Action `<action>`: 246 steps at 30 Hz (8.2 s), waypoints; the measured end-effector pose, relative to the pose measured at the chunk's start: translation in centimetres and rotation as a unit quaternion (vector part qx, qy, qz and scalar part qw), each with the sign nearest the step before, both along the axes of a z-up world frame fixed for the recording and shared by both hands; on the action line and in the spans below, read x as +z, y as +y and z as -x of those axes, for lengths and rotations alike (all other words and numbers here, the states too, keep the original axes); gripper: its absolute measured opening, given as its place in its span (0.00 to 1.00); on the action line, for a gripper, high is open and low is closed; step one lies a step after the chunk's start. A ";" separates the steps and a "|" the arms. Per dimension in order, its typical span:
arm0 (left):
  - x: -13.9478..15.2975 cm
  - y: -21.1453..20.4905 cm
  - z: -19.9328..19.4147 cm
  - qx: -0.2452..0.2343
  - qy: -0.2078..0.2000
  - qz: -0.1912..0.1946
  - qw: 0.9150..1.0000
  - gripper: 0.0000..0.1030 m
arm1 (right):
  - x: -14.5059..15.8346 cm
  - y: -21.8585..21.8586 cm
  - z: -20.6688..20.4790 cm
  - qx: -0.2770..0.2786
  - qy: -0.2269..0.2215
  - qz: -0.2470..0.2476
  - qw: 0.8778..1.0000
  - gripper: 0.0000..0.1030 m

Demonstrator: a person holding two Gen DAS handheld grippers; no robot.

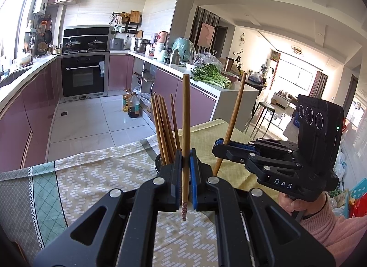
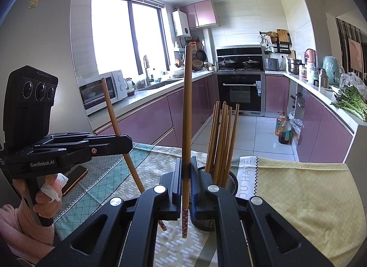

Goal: Organize utensils

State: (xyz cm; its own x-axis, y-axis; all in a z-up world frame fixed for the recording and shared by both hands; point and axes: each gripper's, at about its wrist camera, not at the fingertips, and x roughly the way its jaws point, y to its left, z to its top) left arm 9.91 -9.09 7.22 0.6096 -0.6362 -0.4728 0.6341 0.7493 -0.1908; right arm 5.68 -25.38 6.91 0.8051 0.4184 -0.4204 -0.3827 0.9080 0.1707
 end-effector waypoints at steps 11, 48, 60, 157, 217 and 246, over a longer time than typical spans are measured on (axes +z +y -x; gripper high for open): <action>0.4 -0.4 0.2 -0.003 -0.005 0.000 1.000 0.07 | -0.1 0.0 0.0 0.000 0.000 0.000 1.000 0.06; 1.3 -0.9 0.0 -0.007 -0.013 0.004 1.000 0.07 | 0.5 -0.1 -1.2 0.005 -0.006 -0.002 1.000 0.06; 1.3 -1.0 0.0 -0.007 -0.013 0.003 1.000 0.07 | 0.4 0.0 -1.4 0.006 -0.006 -0.003 1.000 0.06; -1.1 -5.3 -3.1 0.004 -0.003 -0.037 0.999 0.07 | -1.9 -0.3 -5.8 -0.022 0.025 0.021 0.999 0.06; -3.1 7.5 9.3 0.262 -0.146 -0.021 0.954 0.95 | -3.8 2.4 5.0 -0.063 -0.089 0.020 0.994 0.94; -3.3 7.6 11.3 0.292 -0.158 -0.008 0.943 0.95 | -3.7 2.1 5.7 -0.109 -0.103 0.011 0.989 0.94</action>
